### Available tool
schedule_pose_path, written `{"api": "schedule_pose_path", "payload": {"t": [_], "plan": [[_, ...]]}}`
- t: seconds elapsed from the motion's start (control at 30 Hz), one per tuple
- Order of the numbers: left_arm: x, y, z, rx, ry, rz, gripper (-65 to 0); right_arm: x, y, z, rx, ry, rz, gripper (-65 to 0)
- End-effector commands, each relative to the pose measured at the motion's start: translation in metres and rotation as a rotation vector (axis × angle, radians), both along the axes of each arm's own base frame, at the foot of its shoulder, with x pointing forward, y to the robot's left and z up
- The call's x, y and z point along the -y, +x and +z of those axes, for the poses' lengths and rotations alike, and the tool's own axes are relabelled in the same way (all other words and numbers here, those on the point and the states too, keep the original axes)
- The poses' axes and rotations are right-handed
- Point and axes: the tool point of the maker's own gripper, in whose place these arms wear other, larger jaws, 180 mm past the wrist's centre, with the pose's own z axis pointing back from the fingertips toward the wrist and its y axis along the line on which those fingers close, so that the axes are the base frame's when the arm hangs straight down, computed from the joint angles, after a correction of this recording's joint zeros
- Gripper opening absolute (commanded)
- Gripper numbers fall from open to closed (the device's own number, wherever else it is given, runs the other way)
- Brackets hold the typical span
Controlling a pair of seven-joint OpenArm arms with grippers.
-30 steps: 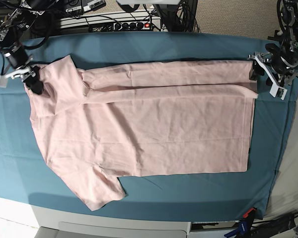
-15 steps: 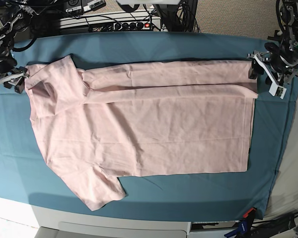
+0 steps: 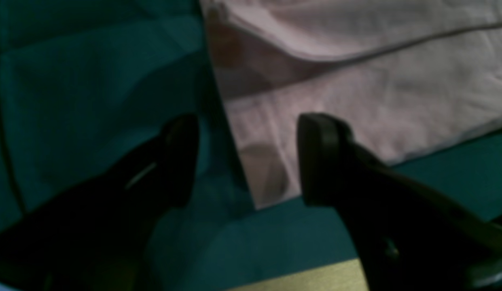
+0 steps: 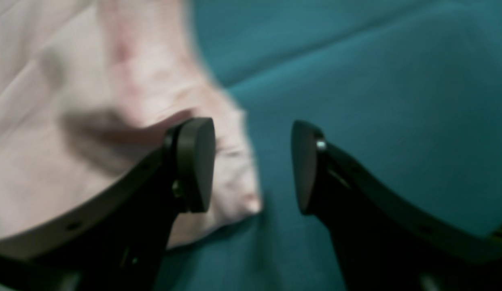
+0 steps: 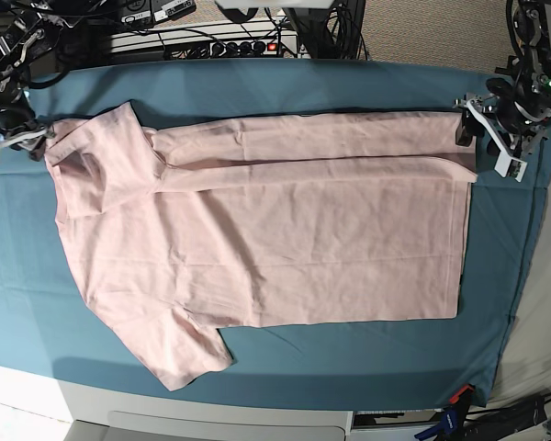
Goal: Fold the T-shirt properly
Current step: 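Lower the open right gripper onto the collar fabric and close it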
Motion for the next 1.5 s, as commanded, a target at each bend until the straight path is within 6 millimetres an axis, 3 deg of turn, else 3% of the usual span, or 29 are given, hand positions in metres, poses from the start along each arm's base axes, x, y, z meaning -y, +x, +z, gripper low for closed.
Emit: {"api": "schedule_pose_path", "payload": {"t": [0.0,0.37,0.63,0.83,1.47], "plan": [[-0.003,0.006,0.009,0.034,0.006,-0.005,-26.6,0.007,0.009,0.02,0.056,-0.034,0.013,-34.5],[-0.003,0.006,0.01,0.034,0.006,-0.005,-26.6,-0.009,0.015,0.021,0.088,0.057,0.072,-34.5],[-0.003,0.006,0.01,0.034,0.006,-0.006,-26.6,-0.009,0.009,-0.006,0.063,0.172,0.08,-34.5],[-0.003,0.006,0.01,0.034,0.006,-0.006,-26.6,-0.024,0.016,0.003,0.106,0.204,0.156,-34.5],[-0.003,0.007,0.01,0.037,0.005,-0.005,-26.6,-0.028,0.033,0.012,0.137,0.164,0.194,-34.5]]}}
